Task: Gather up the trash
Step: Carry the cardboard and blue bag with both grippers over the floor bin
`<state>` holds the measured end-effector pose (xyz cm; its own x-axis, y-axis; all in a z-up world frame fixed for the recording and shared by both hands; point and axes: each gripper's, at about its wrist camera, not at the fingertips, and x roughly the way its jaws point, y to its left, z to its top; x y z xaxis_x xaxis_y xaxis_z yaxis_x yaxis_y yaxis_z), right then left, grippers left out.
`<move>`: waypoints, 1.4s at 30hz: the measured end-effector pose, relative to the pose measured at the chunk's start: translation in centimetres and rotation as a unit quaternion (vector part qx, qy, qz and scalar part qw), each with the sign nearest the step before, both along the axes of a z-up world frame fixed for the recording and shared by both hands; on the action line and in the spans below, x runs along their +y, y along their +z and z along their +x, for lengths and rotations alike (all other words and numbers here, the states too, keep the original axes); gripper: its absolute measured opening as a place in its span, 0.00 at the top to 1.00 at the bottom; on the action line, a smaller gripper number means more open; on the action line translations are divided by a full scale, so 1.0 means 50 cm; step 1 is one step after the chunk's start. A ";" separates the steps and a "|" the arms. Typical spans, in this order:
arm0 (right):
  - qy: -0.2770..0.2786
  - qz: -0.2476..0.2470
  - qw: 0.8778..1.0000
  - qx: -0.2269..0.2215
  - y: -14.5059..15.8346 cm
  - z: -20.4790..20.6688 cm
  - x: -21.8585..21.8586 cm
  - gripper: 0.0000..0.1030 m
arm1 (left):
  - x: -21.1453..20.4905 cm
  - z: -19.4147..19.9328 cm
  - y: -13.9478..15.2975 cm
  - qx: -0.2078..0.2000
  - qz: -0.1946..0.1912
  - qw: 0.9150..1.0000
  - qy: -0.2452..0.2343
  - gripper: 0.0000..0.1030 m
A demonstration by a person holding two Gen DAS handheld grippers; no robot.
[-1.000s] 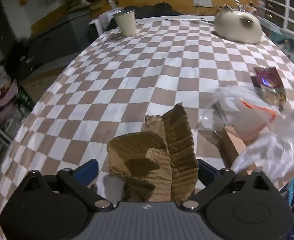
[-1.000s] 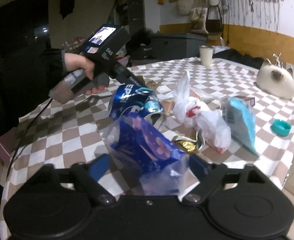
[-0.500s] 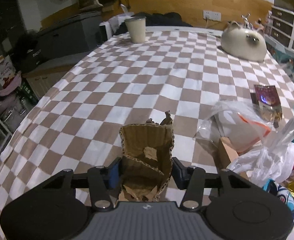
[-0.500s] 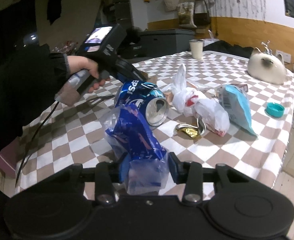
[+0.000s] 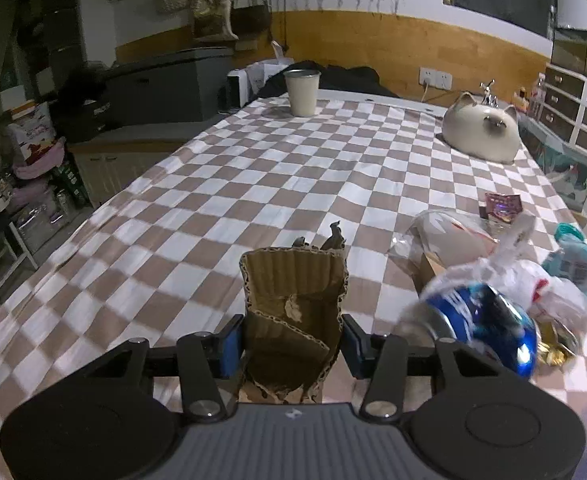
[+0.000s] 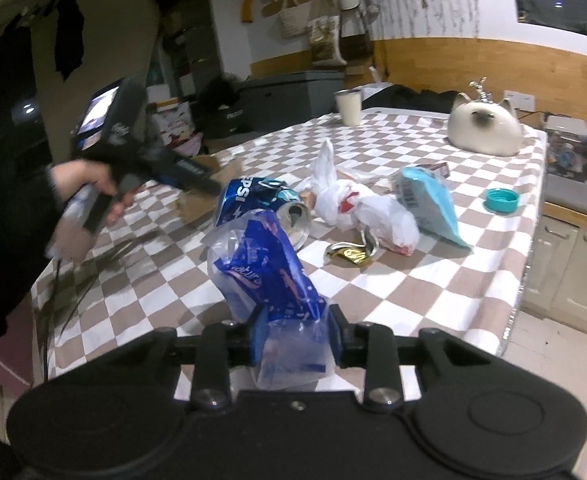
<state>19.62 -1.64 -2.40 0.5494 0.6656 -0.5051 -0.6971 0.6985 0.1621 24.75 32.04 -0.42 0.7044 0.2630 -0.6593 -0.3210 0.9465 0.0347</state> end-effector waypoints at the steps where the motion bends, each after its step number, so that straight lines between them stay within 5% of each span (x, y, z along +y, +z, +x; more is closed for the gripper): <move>1: -0.006 0.001 1.000 -0.002 0.002 -0.005 -0.004 0.71 | -0.004 -0.017 0.003 -0.005 -0.002 1.000 0.000 0.51; 8: -0.011 -0.009 1.000 0.000 0.005 -0.041 -0.013 0.77 | -0.051 -0.123 0.006 -0.031 -0.019 0.999 -0.023 0.51; 15: 0.016 -0.034 0.999 0.001 -0.015 -0.053 0.018 0.39 | -0.105 -0.202 -0.008 -0.047 -0.051 0.996 -0.053 0.51; 20: 0.037 -0.065 0.997 -0.008 -0.031 -0.040 0.050 0.38 | -0.134 -0.240 -0.023 -0.048 -0.062 0.995 -0.066 0.51; 22: 0.038 -0.072 0.997 -0.006 -0.037 -0.034 0.055 0.44 | -0.140 -0.253 -0.029 -0.049 -0.069 0.994 -0.066 0.51; 23: 0.037 -0.074 0.997 -0.005 -0.039 -0.032 0.056 0.57 | -0.143 -0.258 -0.032 -0.049 -0.070 0.994 -0.065 0.51; 29: 0.018 -0.062 0.998 -0.004 -0.041 -0.039 0.043 0.73 | -0.155 -0.283 -0.030 -0.061 -0.068 0.995 -0.050 0.51; 42: -0.100 -0.007 0.994 -0.048 0.043 -0.080 -0.056 0.76 | -0.244 -0.324 0.019 -0.112 -0.044 0.990 -0.068 0.51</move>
<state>15.60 -4.43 -0.25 0.7158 0.5316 -0.4527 -0.5558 0.8263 0.0914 8.53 19.82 0.51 0.8608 0.1041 -0.4982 -0.1809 0.9775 -0.1083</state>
